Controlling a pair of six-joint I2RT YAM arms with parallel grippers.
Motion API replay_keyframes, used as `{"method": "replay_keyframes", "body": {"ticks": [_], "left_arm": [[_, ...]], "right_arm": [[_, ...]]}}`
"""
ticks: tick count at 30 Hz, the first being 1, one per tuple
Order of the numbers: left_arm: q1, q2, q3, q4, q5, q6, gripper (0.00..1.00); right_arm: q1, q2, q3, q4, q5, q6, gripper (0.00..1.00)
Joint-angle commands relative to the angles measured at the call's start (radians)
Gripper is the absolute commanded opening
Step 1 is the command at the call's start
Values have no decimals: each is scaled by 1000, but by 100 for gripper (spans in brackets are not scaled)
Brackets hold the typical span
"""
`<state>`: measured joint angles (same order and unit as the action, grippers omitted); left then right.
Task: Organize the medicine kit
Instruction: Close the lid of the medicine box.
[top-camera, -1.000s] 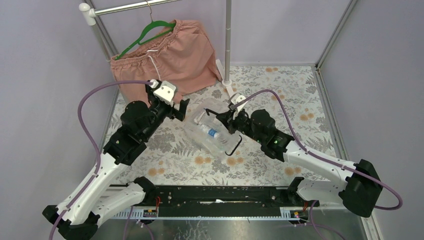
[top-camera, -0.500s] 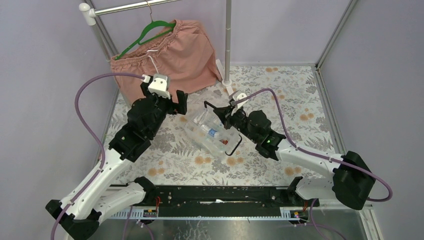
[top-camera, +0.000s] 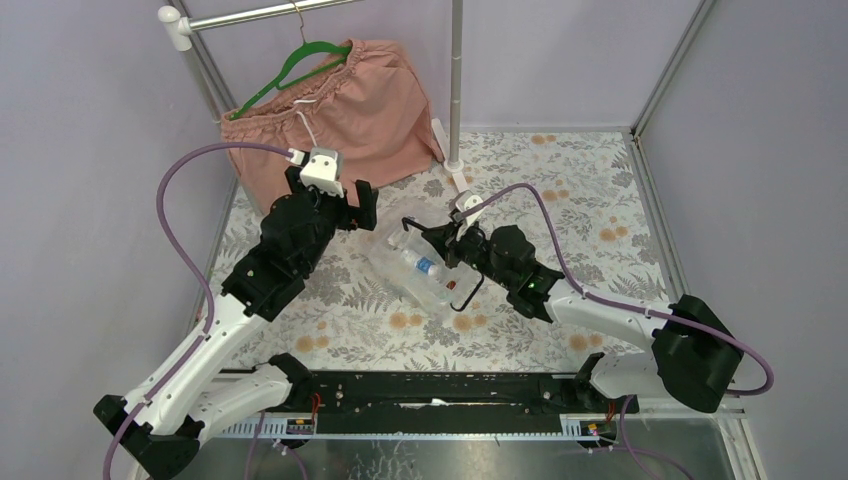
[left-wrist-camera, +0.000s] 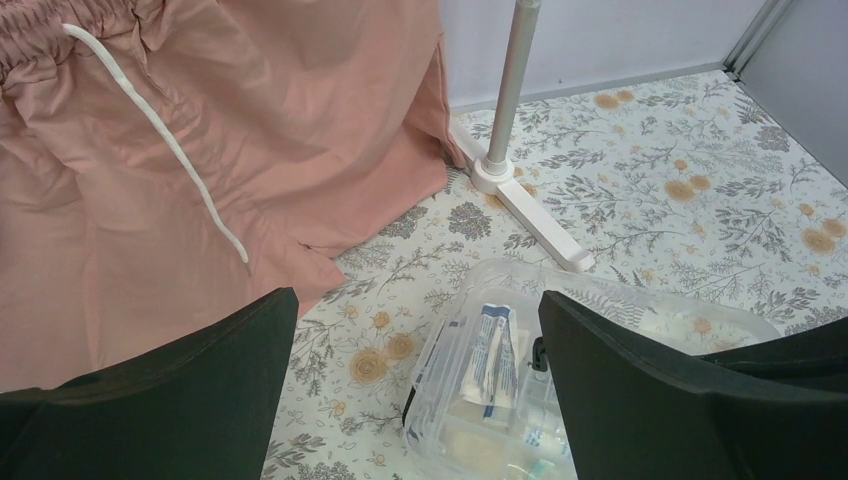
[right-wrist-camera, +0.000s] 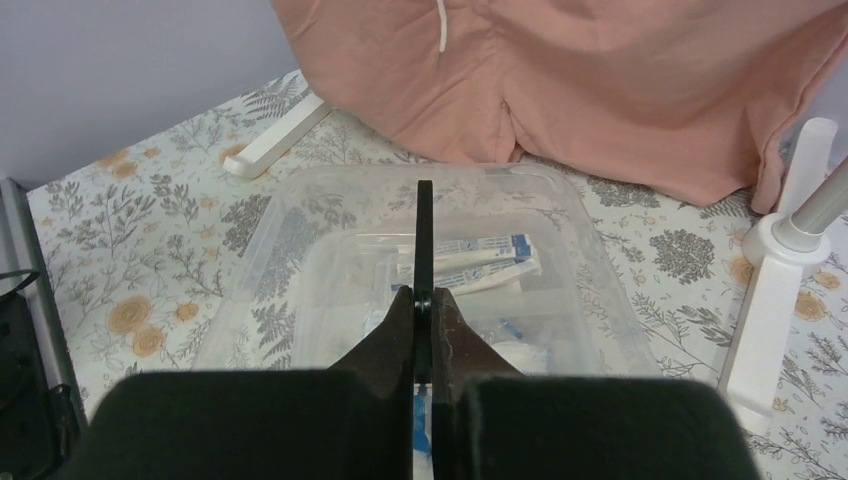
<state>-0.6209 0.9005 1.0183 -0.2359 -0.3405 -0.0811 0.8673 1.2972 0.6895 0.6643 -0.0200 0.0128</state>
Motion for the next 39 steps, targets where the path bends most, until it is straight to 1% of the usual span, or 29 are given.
{"method": "replay_keyframes", "body": {"ticks": [1,18,24,30,39], "left_arm": [[9,3,5,7,-2,-17,99],[10,15,1,7,30,-10,99],[10,25,6,7,42,-8,99],[10,29,5,7,46,-5,99],[11,38,1,7,55,-15,99]], "right_arm": [[1,-14,-7,50,-54,-41,0],[0,-39,-59,6,-30,-54,0],[1,-25,-73,1,14,-58,0],[1,5,-76,-2,-3,-53,0],[0,19,-85,-27,11,-53,0]]}}
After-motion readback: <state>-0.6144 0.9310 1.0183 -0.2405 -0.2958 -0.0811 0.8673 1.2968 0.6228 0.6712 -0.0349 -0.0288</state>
